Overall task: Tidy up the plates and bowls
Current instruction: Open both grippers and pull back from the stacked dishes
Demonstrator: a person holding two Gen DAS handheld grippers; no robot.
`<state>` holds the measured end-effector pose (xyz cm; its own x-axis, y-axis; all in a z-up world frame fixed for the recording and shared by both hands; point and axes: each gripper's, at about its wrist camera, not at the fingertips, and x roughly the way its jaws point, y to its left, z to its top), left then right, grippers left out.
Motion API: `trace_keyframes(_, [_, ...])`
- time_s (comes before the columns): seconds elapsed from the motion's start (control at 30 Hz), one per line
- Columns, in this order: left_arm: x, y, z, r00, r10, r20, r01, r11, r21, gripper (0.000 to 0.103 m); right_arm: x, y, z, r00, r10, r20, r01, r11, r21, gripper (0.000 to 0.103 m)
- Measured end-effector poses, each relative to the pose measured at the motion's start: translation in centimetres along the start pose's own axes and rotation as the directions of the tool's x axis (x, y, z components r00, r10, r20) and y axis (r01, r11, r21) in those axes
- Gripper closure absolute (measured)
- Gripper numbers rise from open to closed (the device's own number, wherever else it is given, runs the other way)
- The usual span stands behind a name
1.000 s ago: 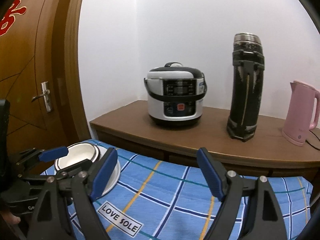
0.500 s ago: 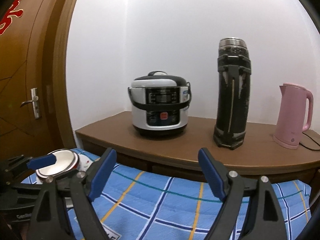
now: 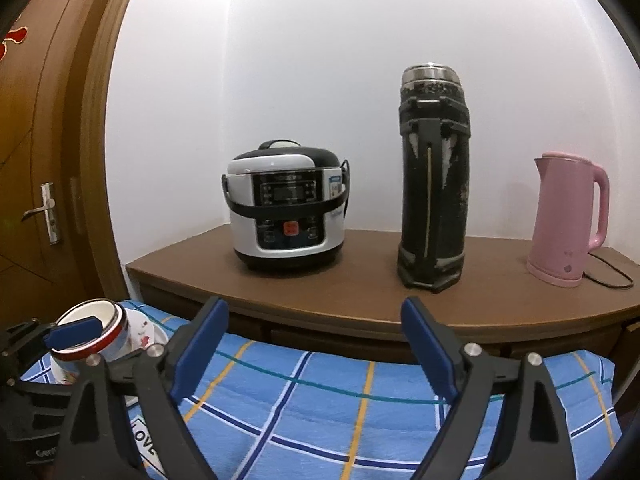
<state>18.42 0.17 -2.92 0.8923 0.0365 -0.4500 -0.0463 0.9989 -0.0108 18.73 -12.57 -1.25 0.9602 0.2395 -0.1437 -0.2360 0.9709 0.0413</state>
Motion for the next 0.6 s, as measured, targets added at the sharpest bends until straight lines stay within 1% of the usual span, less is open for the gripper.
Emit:
trace_keyframes(0.23, [-0.3,-0.8,0.2,1.000,0.007,0.002,-0.007,1.000,0.021,0.029,-0.4,-1.0,0.1,1.000,-0.009,0.009,0.009,1.000,0.024,0.013])
trace_keyframes(0.43, [-0.7,-1.2,0.7,1.000,-0.008,-0.004,0.008,1.000,0.026,0.029,-0.9,-2.2,0.4,0.999,-0.043,0.029,0.041,0.998,0.050,0.011])
trace_keyframes(0.6, [-1.1,-1.8,1.0,1.000,-0.012,0.007,0.012,0.999,0.044,0.029,-0.9,-2.9,0.4,0.998,-0.061,0.028,0.059,0.996,0.069,0.011])
